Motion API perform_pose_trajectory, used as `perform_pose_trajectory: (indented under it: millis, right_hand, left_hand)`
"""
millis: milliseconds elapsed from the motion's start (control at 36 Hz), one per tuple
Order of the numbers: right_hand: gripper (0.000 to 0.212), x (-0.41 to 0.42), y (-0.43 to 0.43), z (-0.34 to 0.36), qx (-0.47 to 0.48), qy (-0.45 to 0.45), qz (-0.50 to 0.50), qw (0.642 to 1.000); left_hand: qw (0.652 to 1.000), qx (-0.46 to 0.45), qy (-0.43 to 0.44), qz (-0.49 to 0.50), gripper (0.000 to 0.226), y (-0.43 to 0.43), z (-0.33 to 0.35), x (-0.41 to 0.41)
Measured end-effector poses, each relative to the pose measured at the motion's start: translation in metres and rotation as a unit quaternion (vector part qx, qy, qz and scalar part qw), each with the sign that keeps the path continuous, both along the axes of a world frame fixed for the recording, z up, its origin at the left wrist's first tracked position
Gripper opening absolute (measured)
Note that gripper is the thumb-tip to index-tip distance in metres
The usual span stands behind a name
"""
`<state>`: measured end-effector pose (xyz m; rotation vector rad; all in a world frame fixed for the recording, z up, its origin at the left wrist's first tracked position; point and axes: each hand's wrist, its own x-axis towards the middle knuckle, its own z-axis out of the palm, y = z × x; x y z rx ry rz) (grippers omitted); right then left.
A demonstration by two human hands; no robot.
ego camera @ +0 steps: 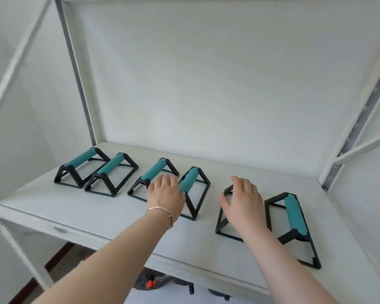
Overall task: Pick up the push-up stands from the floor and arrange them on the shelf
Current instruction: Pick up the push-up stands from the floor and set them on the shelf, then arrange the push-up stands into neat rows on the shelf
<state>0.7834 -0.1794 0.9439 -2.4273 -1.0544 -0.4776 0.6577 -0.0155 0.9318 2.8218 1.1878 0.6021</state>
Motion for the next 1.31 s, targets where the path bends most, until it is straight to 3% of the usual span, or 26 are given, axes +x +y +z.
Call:
perform_pose_trajectory:
  millis: [528, 722, 1000, 1167, 1306]
  right_hand:
    - [0.059, -0.188, 0.19, 0.006, 0.011, 0.058, -0.05, 0.997]
    - [0.061, -0.204, 0.243, 0.007, 0.002, 0.073, -0.029, 0.997]
    - [0.061, -0.187, 0.34, 0.002, 0.069, 0.166, 0.04, 0.983]
    - [0.076, -0.17, 0.397, -0.005, 0.03, 0.273, 0.016, 0.961]
    - [0.08, -0.161, 0.422, -0.011, 0.0, 0.358, -0.001, 0.934]
  left_hand:
    - [1.0, 0.007, 0.001, -0.029, 0.052, 0.203, 0.016, -0.19]
    - [0.999, -0.002, -0.008, -0.038, 0.053, 0.254, 0.016, -0.189]
    - [0.999, -0.027, 0.016, 0.017, 0.053, 0.331, 0.007, -0.172]
    - [0.998, -0.046, -0.02, 0.033, 0.051, 0.379, 0.009, -0.159]
    - [0.993, -0.114, -0.011, 0.021, 0.054, 0.401, 0.007, -0.145]
